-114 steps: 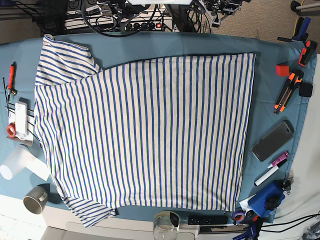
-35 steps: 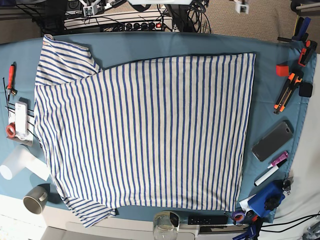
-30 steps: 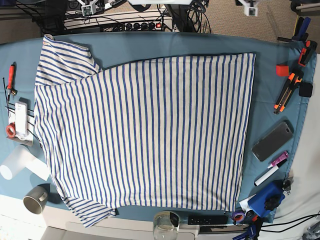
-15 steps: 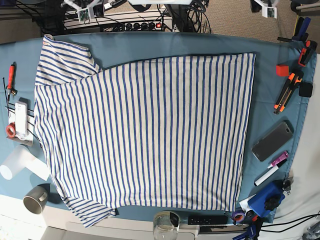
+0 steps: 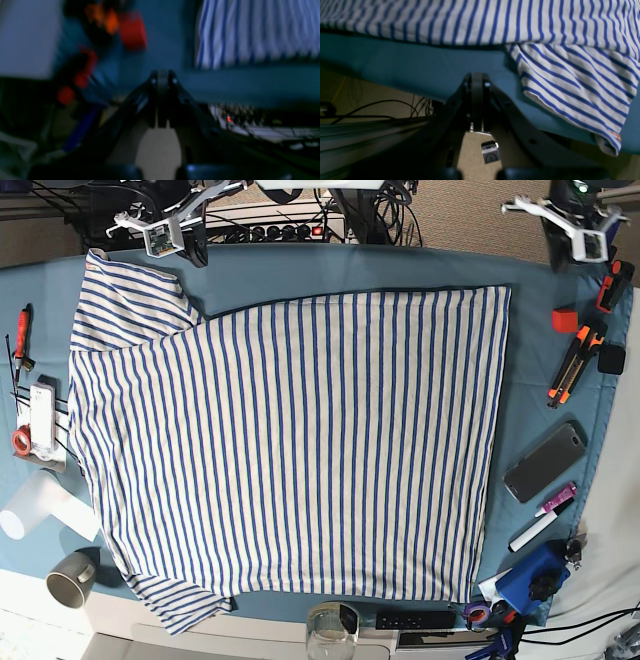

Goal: Fold the T-shirt properly
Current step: 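Lower the right gripper toward the shirt's shoulder corner by the sleeve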

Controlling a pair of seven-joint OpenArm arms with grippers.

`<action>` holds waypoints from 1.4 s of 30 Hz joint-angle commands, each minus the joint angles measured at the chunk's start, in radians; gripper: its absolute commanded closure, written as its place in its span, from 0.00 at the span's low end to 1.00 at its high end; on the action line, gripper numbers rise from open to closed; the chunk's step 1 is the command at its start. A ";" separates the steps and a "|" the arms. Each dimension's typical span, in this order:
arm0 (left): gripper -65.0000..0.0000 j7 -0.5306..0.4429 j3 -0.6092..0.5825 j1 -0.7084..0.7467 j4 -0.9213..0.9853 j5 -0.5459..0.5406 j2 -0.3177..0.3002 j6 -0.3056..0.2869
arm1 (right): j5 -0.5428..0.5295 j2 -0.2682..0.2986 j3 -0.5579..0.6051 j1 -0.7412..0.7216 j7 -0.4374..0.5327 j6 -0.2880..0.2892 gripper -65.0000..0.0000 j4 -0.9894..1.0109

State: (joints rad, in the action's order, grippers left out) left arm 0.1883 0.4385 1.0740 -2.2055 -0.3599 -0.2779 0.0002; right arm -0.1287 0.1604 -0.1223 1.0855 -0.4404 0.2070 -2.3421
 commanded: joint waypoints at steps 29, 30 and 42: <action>0.68 0.145 0.025 -0.207 -0.087 0.083 -0.007 -0.090 | 0.100 0.002 -0.004 -0.225 -0.027 -0.088 1.00 -0.014; 0.68 0.145 0.025 -0.208 -0.087 0.083 -0.008 -0.111 | 0.114 0.000 -0.004 -0.233 -0.028 -0.110 1.00 -0.014; 0.68 0.145 0.025 -0.210 -0.087 0.083 -0.007 -0.132 | 0.227 -0.002 -0.004 -0.252 -0.065 -0.212 0.83 -0.014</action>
State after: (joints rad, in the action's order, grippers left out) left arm 0.3557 0.4568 0.8551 -2.2757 -0.2768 -0.2775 -0.1322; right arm 0.0933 0.1524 -0.1226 0.8307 -0.5274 -0.0002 -2.3386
